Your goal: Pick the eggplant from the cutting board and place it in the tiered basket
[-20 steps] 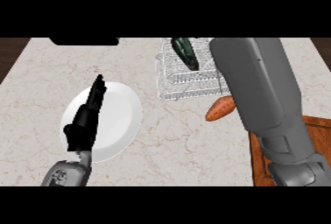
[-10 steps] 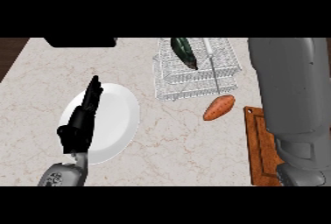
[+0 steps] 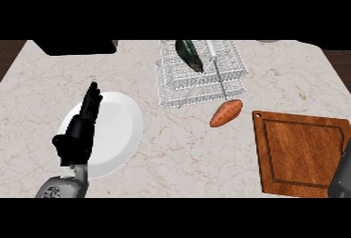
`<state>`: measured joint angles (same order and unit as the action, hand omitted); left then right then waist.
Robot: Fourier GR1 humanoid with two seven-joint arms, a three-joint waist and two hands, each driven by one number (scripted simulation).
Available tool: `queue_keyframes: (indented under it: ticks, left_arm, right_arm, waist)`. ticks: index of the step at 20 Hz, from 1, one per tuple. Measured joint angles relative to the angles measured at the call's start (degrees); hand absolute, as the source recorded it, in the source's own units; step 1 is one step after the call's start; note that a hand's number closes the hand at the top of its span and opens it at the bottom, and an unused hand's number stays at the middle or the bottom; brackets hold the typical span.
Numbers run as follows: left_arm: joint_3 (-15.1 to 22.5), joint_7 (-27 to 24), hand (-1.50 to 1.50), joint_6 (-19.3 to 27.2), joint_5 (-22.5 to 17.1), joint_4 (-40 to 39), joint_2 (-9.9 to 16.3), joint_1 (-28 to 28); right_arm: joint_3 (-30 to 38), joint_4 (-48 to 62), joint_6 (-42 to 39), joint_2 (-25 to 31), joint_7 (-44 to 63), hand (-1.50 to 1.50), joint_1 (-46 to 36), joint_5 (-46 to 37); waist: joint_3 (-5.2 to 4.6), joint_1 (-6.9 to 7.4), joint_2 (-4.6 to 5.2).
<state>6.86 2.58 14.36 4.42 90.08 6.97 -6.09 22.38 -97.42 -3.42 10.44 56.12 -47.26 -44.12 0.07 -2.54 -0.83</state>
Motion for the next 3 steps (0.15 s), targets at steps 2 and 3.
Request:
queue_keyframes:
  ticks: [2, 3]
  left_arm:
    - [-0.40, 0.13, 0.00, -0.05, -0.08, 0.11, 0.18, -0.30]
    - [-0.12, 0.06, 0.00, 0.12, 0.11, 0.33, -0.05, 0.20]
  right_arm:
    - [3.00, -5.98, -3.03, 1.40, -0.61, -1.50, 5.14, 4.49]
    - [4.49, -8.95, -4.42, 1.47, -0.81, -1.50, 7.96, 6.95]
  waist:
    - [0.01, -0.36, -0.03]
    - [0.02, -0.45, -0.05]
